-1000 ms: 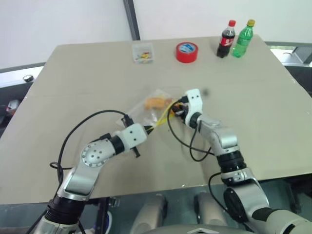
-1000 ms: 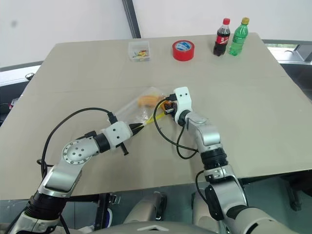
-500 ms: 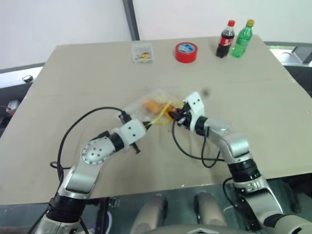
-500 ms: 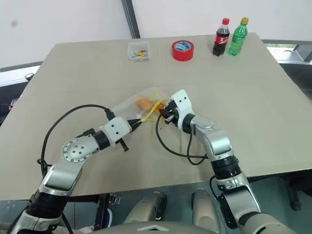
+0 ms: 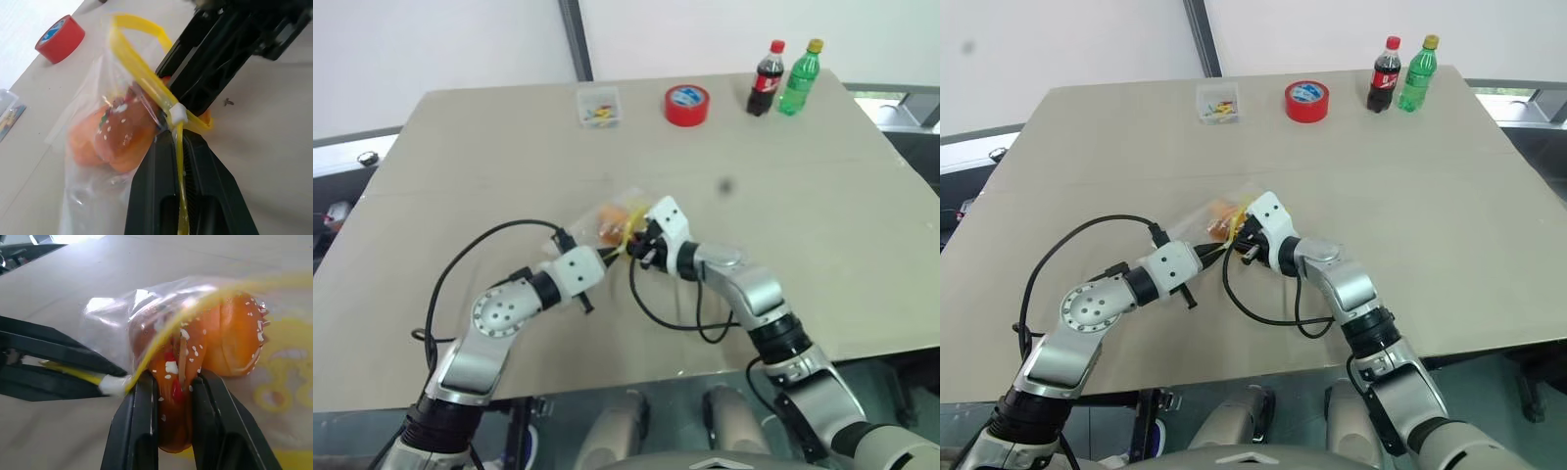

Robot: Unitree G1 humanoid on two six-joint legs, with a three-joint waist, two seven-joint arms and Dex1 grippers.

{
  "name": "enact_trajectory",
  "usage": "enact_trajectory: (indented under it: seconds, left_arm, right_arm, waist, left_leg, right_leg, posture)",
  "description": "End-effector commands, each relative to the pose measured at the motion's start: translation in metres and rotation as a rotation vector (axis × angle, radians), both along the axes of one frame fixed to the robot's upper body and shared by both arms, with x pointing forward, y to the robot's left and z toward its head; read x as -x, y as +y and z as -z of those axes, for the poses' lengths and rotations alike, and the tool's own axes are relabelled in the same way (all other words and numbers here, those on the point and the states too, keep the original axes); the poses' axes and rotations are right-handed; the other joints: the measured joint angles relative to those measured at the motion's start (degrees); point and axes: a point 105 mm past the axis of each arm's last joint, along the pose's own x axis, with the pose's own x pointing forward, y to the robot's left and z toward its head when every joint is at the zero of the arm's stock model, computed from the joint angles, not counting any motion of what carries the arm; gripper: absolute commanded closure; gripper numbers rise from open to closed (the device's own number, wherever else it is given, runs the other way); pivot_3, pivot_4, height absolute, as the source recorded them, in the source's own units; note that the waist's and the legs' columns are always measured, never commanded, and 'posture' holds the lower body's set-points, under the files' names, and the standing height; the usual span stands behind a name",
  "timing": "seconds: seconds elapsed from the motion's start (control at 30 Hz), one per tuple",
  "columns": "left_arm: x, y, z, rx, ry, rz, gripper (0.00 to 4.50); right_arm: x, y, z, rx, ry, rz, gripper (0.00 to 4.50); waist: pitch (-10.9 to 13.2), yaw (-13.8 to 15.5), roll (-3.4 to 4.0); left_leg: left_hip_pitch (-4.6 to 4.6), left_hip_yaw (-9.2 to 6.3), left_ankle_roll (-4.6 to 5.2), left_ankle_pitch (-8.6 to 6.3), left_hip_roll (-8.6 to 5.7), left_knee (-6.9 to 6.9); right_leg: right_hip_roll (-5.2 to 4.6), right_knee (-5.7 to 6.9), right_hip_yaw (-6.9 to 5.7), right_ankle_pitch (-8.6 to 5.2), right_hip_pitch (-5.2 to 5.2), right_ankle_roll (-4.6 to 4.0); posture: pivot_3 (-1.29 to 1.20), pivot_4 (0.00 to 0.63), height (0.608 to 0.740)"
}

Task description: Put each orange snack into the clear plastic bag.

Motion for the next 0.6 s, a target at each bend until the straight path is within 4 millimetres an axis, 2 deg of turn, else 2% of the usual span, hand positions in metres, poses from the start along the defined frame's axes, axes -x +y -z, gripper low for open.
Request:
enact_trajectory:
  seconds: [0.03, 0.13, 0.37, 0.47, 0.5, 0.57, 0.6]
  left_arm:
    - [0.005, -0.004, -0.015, -0.001, -0.063, 0.032, 4.5]
    - [0.004, -0.003, -0.016, 0.005, -0.063, 0.021, 4.5]
    - [0.003, -0.002, -0.019, 0.02, -0.072, 0.007, 4.5]
    - [0.0, -0.001, -0.022, 0.038, -0.08, -0.003, 4.5]
    - [0.0, -0.001, -0.023, 0.038, -0.081, -0.003, 4.5]
    - [-0.001, 0.0, -0.024, 0.048, -0.079, -0.008, 4.5]
    - [-0.003, 0.001, -0.025, 0.064, -0.076, -0.017, 4.5]
  right_arm:
    - [-0.012, 0.007, -0.009, 0.032, -0.112, 0.05, 3.7]
    - [-0.026, 0.002, -0.01, 0.056, -0.157, 0.137, 3.7]
    - [-0.009, 0.014, -0.019, 0.049, -0.225, -0.004, 3.7]
    - [-0.013, 0.015, -0.02, 0.057, -0.249, 0.007, 3.7]
    - [-0.017, 0.013, -0.022, 0.053, -0.255, 0.026, 3.23]
    - [-0.022, 0.01, -0.026, 0.045, -0.268, 0.061, 2.76]
    - [-0.024, 0.007, -0.029, 0.042, -0.278, 0.084, 2.23]
  waist:
    - [0.01, 0.01, 0.01]
    - [0.0, 0.05, 0.01]
    - [0.0, -0.11, 0.01]
    - [0.0, -0.06, 0.01]
    - [0.0, -0.03, 0.01]
    - [0.0, -0.02, 0.01]
    - [0.0, 0.02, 0.01]
  left_leg:
    - [0.0, -0.01, 0.0, 0.0, 0.0, -0.01]
    - [0.0, -0.01, -0.01, 0.0, 0.0, 0.0]
    - [0.0, -0.01, 0.0, 0.0, 0.0, 0.0]
    - [0.0, -0.01, 0.0, 0.0, 0.01, -0.01]
    - [0.0, -0.01, -0.01, 0.0, 0.02, -0.01]
    - [0.0, -0.01, -0.01, 0.0, 0.01, -0.01]
    - [0.0, -0.01, -0.01, 0.0, 0.01, 0.0]
  right_leg:
    - [0.0, 0.0, 0.0, 0.0, 0.0, 0.0]
    - [0.01, 0.01, -0.01, 0.0, -0.03, 0.0]
    - [0.01, 0.0, 0.0, 0.0, -0.03, 0.0]
    - [0.04, 0.01, 0.0, 0.0, -0.04, 0.0]
    - [0.04, 0.01, 0.0, 0.0, -0.03, 0.0]
    - [0.04, 0.0, 0.0, 0.0, -0.04, 0.0]
    - [0.04, 0.0, 0.0, 0.0, -0.04, 0.0]
  posture:
    - [0.0, 0.15, 0.74]
    - [0.0, 0.15, 0.74]
    - [0.0, 0.15, 0.74]
    - [0.0, 0.15, 0.74]
    - [0.0, 0.15, 0.74]
    - [0.0, 0.15, 0.74]
    - [0.0, 0.15, 0.74]
